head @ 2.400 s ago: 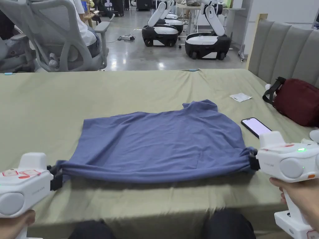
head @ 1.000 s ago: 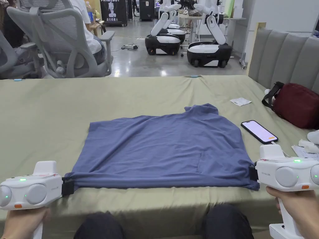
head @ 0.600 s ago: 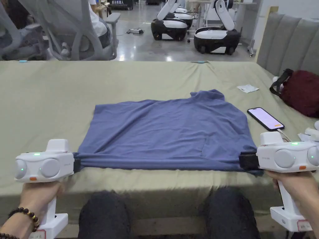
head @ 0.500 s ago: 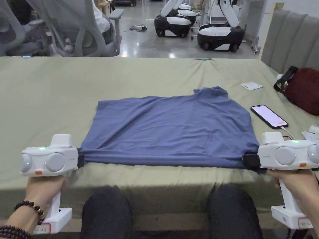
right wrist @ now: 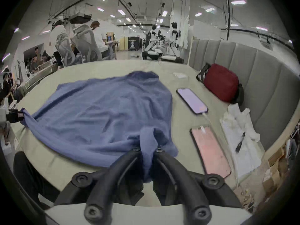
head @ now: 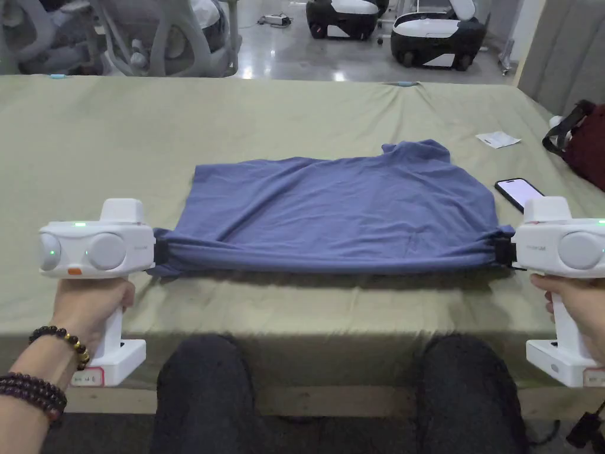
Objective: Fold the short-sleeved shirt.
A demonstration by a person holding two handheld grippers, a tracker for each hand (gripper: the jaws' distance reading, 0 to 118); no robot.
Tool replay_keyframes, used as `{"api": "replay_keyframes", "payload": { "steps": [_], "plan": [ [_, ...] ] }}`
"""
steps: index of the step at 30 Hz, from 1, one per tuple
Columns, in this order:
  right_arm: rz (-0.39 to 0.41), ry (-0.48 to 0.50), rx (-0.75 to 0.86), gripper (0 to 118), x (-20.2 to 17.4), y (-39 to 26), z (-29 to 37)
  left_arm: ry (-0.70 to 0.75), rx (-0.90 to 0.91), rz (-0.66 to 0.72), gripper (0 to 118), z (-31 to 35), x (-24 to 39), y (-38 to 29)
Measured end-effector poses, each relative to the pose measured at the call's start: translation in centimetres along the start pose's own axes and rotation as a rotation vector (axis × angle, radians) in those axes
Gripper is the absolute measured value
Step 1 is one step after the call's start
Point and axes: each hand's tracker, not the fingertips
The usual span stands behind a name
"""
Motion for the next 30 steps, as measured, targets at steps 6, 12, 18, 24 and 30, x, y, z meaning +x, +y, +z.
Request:
{"api": "replay_keyframes", "payload": {
  "steps": [6, 12, 18, 24, 30],
  "plan": [
    [0.023, -0.017, 0.044, 8, 0.1, 7.2, -4.2, 0.007, 0.059, -0.008, 1, -3.3, 0.2, 7.1],
    [0.040, -0.028, -0.051, 8, 0.2, 11.0, -14.9, 0.044, -0.021, -0.061, 1, -12.0, 1.1, 10.7],
    [0.064, -0.056, -0.139, 9, -0.3, 10.5, -21.6, 0.062, -0.157, -0.128, 1, -19.3, 2.7, 9.4],
    [0.134, -0.148, -0.123, 113, -0.3, 10.0, -20.7, 0.061, -0.145, -0.095, 69, -17.9, 2.6, 9.1],
    [0.041, -0.099, -0.057, 103, 0.0, 9.3, -12.8, 0.049, -0.073, -0.068, 103, -10.5, 2.0, 8.9]
  ]
}}
